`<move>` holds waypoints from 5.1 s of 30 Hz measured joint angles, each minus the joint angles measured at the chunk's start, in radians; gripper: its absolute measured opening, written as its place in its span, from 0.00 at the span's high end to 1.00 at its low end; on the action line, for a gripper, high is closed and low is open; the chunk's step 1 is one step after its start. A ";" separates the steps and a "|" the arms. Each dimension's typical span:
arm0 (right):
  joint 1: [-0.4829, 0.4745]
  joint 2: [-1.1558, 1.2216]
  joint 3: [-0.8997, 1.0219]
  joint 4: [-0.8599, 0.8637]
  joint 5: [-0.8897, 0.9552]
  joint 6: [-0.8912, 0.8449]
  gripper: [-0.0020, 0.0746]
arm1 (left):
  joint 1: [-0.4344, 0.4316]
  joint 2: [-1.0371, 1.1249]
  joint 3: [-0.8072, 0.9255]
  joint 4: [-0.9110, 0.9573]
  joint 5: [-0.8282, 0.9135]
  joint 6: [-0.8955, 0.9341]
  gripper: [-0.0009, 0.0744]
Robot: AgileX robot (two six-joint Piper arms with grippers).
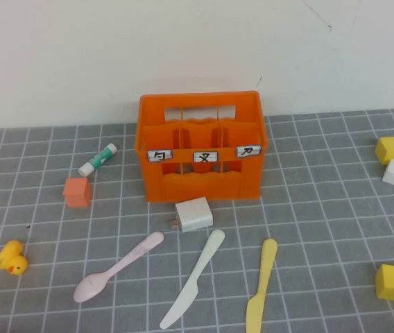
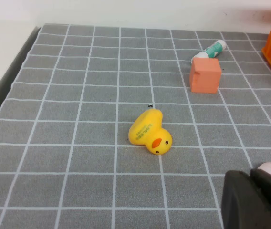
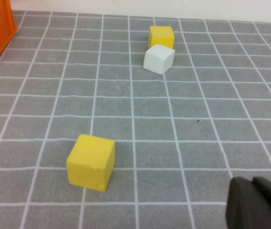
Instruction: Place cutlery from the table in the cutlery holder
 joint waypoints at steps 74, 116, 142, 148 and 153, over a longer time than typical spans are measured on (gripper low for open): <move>0.000 0.000 0.011 -0.131 -0.990 -0.019 0.98 | 0.000 0.000 0.006 0.032 -0.984 0.023 0.99; 0.000 0.996 -0.567 0.889 0.217 -1.236 0.98 | -0.024 1.024 -0.712 -0.561 0.372 0.655 0.99; 0.000 1.036 -0.570 0.899 0.232 -1.279 0.98 | -0.459 1.642 -1.060 -0.055 0.326 0.282 0.67; 0.000 1.036 -0.570 0.899 0.232 -1.279 0.98 | -0.459 1.736 -1.157 -0.052 0.383 0.284 0.51; 0.000 1.036 -0.570 0.900 0.232 -1.279 0.98 | -0.459 1.819 -1.222 -0.050 0.400 0.323 0.50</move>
